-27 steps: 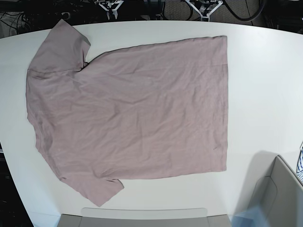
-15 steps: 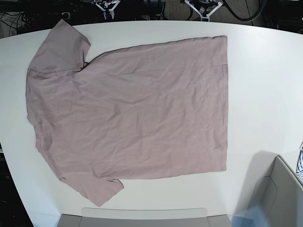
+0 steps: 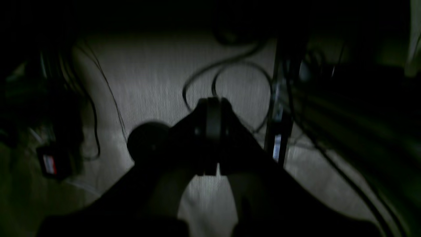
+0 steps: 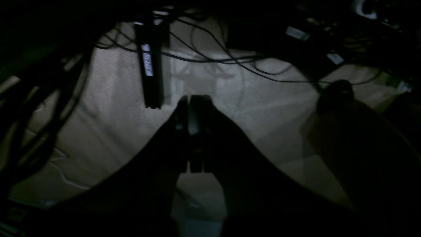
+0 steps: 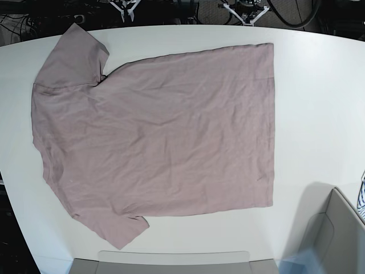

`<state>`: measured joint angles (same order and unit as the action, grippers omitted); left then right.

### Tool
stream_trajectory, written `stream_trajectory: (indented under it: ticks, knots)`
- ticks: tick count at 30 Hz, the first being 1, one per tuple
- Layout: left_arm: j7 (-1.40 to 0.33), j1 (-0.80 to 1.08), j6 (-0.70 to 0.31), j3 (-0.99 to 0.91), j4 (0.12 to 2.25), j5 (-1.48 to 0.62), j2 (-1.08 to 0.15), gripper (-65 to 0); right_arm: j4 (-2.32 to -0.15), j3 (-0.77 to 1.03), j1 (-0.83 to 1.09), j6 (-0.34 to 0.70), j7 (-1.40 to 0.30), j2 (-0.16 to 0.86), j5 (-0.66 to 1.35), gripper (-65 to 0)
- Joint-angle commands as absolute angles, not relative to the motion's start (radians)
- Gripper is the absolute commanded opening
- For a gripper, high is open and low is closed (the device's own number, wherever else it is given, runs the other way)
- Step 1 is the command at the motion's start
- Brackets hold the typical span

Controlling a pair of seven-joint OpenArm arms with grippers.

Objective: Fold the T-shirt properly
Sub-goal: 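Move both grippers from rest toward the shirt's shoulder corners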

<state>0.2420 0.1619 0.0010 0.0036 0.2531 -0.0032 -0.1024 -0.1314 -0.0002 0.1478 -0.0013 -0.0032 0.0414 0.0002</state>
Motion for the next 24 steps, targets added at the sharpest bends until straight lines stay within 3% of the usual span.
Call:
stream_trajectory:
  ticks: [1,12,24]
  knots:
    - [0.255,0.179,0.005,-0.001,0.268,-0.007,-0.104,-64.9,-0.134,-0.001,0.151,0.001,0.002,0.044,0.001,-65.0]
    - [0.097,0.194,0.004,-0.015,0.325,-0.007,-0.077,-64.9,-0.151,0.004,0.166,0.001,-0.002,0.045,0.002,-65.0]
    - [0.087,0.243,0.001,-0.099,0.367,-0.007,-0.101,-64.9,-0.314,-0.001,0.298,0.001,-0.004,0.062,0.004,-64.9]
